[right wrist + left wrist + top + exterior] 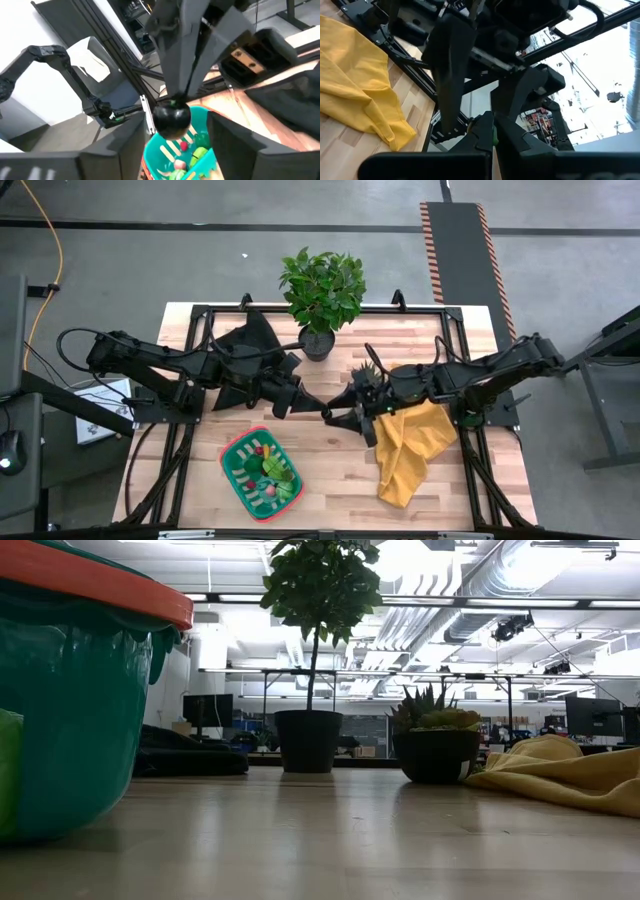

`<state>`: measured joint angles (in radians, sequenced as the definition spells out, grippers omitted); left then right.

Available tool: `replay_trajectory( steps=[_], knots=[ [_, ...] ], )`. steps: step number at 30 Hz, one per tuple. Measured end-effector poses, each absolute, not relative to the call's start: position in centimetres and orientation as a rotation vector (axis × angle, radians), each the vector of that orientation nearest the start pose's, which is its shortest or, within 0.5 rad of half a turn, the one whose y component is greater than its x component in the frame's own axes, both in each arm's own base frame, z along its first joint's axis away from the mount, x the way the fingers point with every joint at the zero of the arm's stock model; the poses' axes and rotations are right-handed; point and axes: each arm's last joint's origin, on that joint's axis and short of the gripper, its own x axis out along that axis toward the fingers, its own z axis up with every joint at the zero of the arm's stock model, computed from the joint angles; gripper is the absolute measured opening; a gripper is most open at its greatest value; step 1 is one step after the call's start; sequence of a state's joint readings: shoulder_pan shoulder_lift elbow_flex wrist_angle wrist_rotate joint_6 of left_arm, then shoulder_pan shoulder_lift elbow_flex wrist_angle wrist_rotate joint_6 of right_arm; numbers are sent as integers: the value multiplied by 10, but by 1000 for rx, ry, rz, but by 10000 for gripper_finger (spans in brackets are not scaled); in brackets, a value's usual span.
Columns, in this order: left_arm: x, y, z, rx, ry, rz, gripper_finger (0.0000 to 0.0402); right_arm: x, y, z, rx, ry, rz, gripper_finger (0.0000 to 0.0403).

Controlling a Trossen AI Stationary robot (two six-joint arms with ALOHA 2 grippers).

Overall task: Pick and placing Produce into tupperware
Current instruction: Put the black cherry into the blue basket

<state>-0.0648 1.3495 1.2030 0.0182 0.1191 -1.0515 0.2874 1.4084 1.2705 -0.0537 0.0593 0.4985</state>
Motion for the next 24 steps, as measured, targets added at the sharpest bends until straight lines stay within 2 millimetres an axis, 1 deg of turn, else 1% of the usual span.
replay_trajectory(
  steps=[3,6,9,13,18,21,24],
  knots=[
    [308,-24,372,-1044,219,-100,0,305,87,375,459,249,166,213],
    [307,-20,371,-1042,233,-107,0,298,80,375,445,292,133,216],
    [304,-15,374,-1042,259,-145,0,288,75,379,438,317,117,216],
    [292,-7,374,-1015,351,-205,0,269,70,382,416,388,101,216],
    [276,-12,366,-941,543,-274,0,245,62,380,407,504,27,216],
    [268,-24,358,-893,673,-297,0,236,59,380,416,541,-32,216],
    [260,-37,347,-832,792,-259,0,230,56,381,428,544,-70,216]
  ],
)
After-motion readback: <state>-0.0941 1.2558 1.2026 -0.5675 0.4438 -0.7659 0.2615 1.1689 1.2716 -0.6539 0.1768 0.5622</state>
